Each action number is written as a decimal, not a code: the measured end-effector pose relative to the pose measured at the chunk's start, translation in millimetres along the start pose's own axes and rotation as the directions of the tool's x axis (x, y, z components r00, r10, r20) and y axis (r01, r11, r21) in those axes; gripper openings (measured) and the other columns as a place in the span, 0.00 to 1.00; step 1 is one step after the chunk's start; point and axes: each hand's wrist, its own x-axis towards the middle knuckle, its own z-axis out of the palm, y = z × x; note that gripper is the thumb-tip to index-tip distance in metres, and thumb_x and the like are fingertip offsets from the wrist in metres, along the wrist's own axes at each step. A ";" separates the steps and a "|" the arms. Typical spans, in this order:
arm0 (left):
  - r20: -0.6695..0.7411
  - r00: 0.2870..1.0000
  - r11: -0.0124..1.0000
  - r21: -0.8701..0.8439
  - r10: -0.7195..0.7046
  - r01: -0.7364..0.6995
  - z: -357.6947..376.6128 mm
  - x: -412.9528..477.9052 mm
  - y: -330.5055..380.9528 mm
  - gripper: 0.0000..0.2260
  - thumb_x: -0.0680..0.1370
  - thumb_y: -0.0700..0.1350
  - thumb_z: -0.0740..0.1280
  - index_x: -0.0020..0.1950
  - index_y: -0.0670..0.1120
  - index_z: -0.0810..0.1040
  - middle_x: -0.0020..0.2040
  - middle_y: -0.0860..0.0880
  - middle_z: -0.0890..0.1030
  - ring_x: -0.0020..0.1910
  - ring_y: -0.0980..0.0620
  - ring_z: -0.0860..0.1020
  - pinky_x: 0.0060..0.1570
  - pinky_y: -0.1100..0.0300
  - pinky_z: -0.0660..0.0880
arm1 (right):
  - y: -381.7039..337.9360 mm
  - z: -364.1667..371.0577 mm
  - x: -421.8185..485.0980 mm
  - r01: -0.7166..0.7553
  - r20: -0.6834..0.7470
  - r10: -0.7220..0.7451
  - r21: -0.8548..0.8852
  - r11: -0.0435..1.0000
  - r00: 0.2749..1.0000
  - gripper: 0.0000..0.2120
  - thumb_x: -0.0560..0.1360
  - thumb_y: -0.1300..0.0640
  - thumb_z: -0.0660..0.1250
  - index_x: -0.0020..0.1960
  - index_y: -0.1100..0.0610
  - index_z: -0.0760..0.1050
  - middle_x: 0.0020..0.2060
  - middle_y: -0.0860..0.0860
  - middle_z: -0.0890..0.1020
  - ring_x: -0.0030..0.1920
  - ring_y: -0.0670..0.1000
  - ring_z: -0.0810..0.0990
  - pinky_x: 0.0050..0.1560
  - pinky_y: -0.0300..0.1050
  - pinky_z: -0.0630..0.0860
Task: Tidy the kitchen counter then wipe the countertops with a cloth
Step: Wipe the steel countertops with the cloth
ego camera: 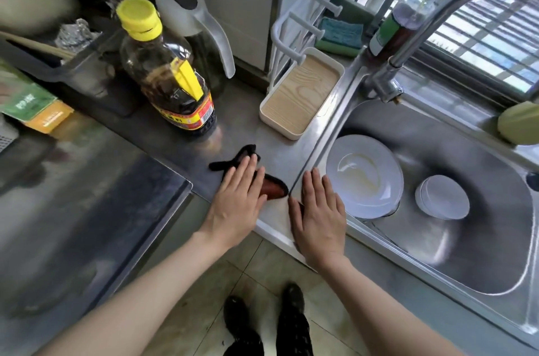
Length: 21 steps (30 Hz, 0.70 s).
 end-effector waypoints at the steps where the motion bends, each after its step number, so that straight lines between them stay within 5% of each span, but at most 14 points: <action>1: -0.023 0.999 0.999 -0.002 -0.033 0.033 -0.3 -2.6 -4.3 0.23 0.78 0.51 0.52 0.68 0.40 0.70 0.70 0.40 0.68 0.70 0.42 0.66 0.67 0.44 0.63 | -0.1 0.0 -0.1 0.000 -0.005 0.000 0.004 1.000 1.000 0.28 0.80 0.42 0.45 0.75 0.54 0.55 0.74 0.51 0.60 0.74 0.52 0.57 0.70 0.44 0.48; 4: -0.055 0.972 0.970 -0.093 -0.229 0.224 -1.1 -10.9 -16.0 0.20 0.79 0.52 0.55 0.69 0.47 0.69 0.72 0.45 0.67 0.72 0.44 0.63 0.67 0.41 0.60 | 0.4 0.2 -0.9 0.004 0.007 -0.004 0.033 0.999 1.000 0.28 0.80 0.42 0.46 0.75 0.53 0.54 0.75 0.50 0.58 0.75 0.52 0.55 0.71 0.46 0.50; 8: -0.041 0.919 0.917 -0.098 -0.392 0.387 -1.1 -38.9 -32.4 0.19 0.78 0.46 0.63 0.68 0.44 0.70 0.71 0.42 0.68 0.71 0.40 0.64 0.63 0.39 0.66 | 1.8 0.5 -1.7 -0.005 0.021 0.003 0.065 0.998 1.000 0.28 0.79 0.42 0.45 0.75 0.53 0.55 0.75 0.50 0.58 0.75 0.52 0.55 0.71 0.49 0.56; 14: -0.022 0.666 0.662 -0.136 -0.746 0.737 -17.1 -51.3 -90.1 0.21 0.81 0.47 0.53 0.73 0.43 0.63 0.75 0.42 0.58 0.74 0.40 0.56 0.68 0.42 0.58 | 2.1 -0.5 -2.9 0.012 0.033 -0.014 0.050 0.999 0.999 0.30 0.78 0.41 0.42 0.75 0.55 0.55 0.75 0.51 0.60 0.75 0.52 0.55 0.71 0.51 0.58; 19: 0.068 0.849 0.842 -0.106 -0.524 0.528 -9.8 -95.8 -65.3 0.25 0.80 0.58 0.46 0.74 0.50 0.60 0.75 0.44 0.60 0.74 0.42 0.59 0.65 0.38 0.63 | -13.0 -4.9 -4.4 -0.018 0.027 0.015 0.108 0.994 1.000 0.30 0.77 0.42 0.43 0.75 0.56 0.54 0.76 0.55 0.53 0.76 0.54 0.49 0.73 0.58 0.47; 21: 0.040 0.854 0.842 -0.147 -0.519 0.519 -12.3 -112.2 -62.6 0.26 0.80 0.60 0.41 0.74 0.51 0.57 0.75 0.45 0.59 0.74 0.46 0.57 0.67 0.41 0.59 | -41.8 -14.1 -4.0 0.127 -0.023 -0.124 0.186 0.974 0.992 0.27 0.78 0.46 0.47 0.73 0.57 0.59 0.75 0.58 0.58 0.75 0.57 0.52 0.73 0.58 0.48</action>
